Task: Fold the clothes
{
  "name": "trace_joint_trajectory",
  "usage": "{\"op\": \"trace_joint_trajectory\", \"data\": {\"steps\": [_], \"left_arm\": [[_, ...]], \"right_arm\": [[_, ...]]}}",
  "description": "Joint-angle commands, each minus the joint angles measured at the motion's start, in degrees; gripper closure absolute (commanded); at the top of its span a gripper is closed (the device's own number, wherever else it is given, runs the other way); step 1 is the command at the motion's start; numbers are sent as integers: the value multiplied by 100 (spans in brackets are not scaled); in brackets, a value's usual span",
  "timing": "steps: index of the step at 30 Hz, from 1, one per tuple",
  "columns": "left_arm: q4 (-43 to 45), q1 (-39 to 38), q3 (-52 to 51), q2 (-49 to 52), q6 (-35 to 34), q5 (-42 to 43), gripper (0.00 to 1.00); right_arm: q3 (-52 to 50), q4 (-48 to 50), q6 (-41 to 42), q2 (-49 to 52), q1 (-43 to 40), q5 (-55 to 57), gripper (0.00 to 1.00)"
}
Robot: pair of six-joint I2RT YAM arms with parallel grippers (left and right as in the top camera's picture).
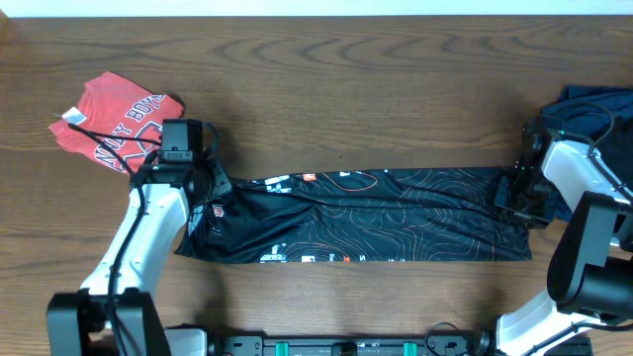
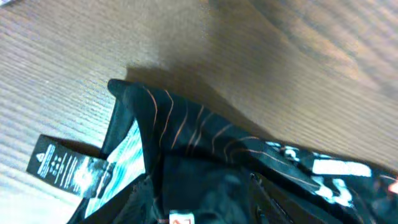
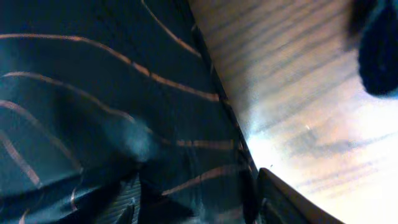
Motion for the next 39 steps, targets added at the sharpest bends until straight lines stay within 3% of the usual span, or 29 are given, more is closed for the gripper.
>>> {"op": "trace_joint_trajectory", "data": {"steps": [1, 8, 14, 23, 34, 39], "left_arm": [[44, -2, -28, 413, 11, -181, 49], [114, 79, -28, 1196, 9, -741, 49], [114, 376, -22, 1276, -13, -774, 49], [57, 509, 15, 503, -7, -260, 45], [-376, 509, 15, -756, -9, -254, 44], [-501, 509, 15, -833, -9, -256, 44]], "right_arm": [[-232, 186, 87, -74, -157, 17, 39], [-509, 595, 83, -74, -225, 20, 38], [-686, 957, 83, -70, -227, 15, 39], [-730, 1193, -437, -70, -225, -675, 39], [-789, 1303, -511, -57, -227, -678, 37], [-922, 1425, -570, -55, -225, -782, 42]]}}
